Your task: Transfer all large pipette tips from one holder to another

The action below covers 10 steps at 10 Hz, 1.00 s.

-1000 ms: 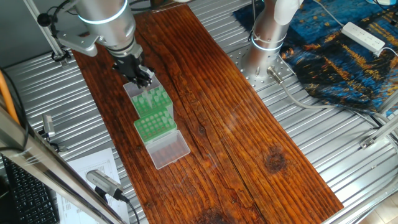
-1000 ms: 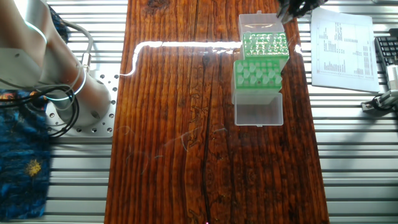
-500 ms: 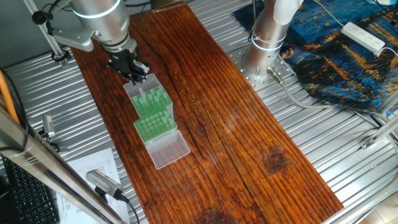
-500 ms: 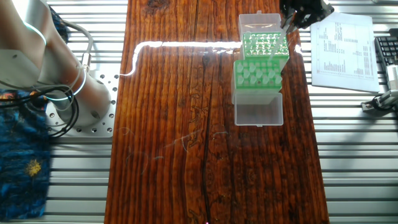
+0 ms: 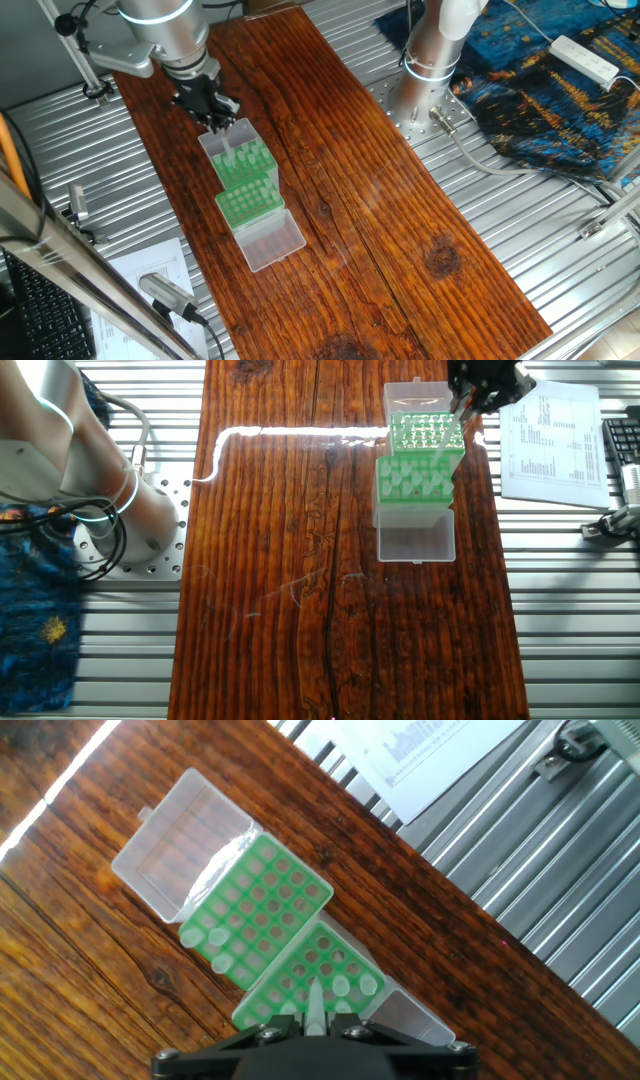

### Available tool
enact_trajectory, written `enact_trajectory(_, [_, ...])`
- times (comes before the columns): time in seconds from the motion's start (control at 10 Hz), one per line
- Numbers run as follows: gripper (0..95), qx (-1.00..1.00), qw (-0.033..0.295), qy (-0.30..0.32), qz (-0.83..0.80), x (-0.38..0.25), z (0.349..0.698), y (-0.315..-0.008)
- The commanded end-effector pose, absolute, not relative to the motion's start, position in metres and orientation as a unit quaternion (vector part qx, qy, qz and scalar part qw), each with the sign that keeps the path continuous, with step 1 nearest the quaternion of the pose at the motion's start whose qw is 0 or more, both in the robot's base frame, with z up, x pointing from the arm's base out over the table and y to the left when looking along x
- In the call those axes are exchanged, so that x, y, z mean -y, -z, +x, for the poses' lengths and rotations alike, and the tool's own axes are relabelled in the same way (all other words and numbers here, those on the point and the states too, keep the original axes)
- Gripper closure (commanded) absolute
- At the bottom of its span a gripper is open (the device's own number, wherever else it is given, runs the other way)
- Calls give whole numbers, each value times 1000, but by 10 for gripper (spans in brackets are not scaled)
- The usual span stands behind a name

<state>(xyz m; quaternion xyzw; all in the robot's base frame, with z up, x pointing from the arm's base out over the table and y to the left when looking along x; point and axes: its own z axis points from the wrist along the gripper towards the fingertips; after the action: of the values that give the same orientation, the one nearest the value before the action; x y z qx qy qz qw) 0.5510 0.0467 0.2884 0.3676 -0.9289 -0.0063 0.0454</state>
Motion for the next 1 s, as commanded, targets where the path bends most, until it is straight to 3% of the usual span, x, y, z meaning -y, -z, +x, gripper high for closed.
enact_trajectory(0.1, [950,928,47,6,369,-46,550,-288])
enact_trajectory(1.0, [950,926,48,15,375,-43,552,-279])
